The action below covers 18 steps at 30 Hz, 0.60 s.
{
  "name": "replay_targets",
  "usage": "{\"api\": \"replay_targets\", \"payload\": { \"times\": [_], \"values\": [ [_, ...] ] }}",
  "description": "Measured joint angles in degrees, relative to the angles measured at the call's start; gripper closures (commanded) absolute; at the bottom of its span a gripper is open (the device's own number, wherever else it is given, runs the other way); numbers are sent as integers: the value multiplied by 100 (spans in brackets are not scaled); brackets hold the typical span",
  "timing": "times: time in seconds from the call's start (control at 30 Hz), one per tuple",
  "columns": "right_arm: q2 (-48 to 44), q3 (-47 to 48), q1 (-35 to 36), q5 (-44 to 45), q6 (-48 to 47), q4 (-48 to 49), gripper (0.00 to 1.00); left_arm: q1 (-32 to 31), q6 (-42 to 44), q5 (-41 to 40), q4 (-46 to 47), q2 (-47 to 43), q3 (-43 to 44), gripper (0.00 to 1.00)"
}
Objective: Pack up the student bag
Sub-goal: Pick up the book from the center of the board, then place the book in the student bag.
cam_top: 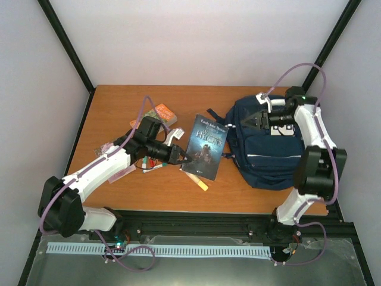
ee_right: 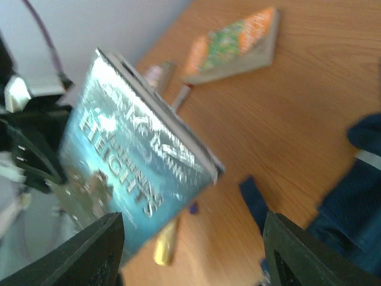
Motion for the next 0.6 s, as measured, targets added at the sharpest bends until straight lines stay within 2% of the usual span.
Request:
{"api": "replay_targets", "payload": {
  "times": [0.07, 0.13, 0.33, 0.6],
  "values": [
    [-616, -428, 17, 682, 295, 402, 36, 0, -153, -190, 114, 17, -57, 99],
    [-1051, -476, 15, 1244, 341, 608, 39, 0, -273, -328, 197, 17, -85, 99],
    [-1810, -745, 9, 2708, -326, 474, 54, 2, -498, -671, 560, 2, -177, 99],
    [-2540, -2151, 9, 4413, -1491, -282, 54, 2, -553, -820, 719, -20, -319, 99]
  ]
}}
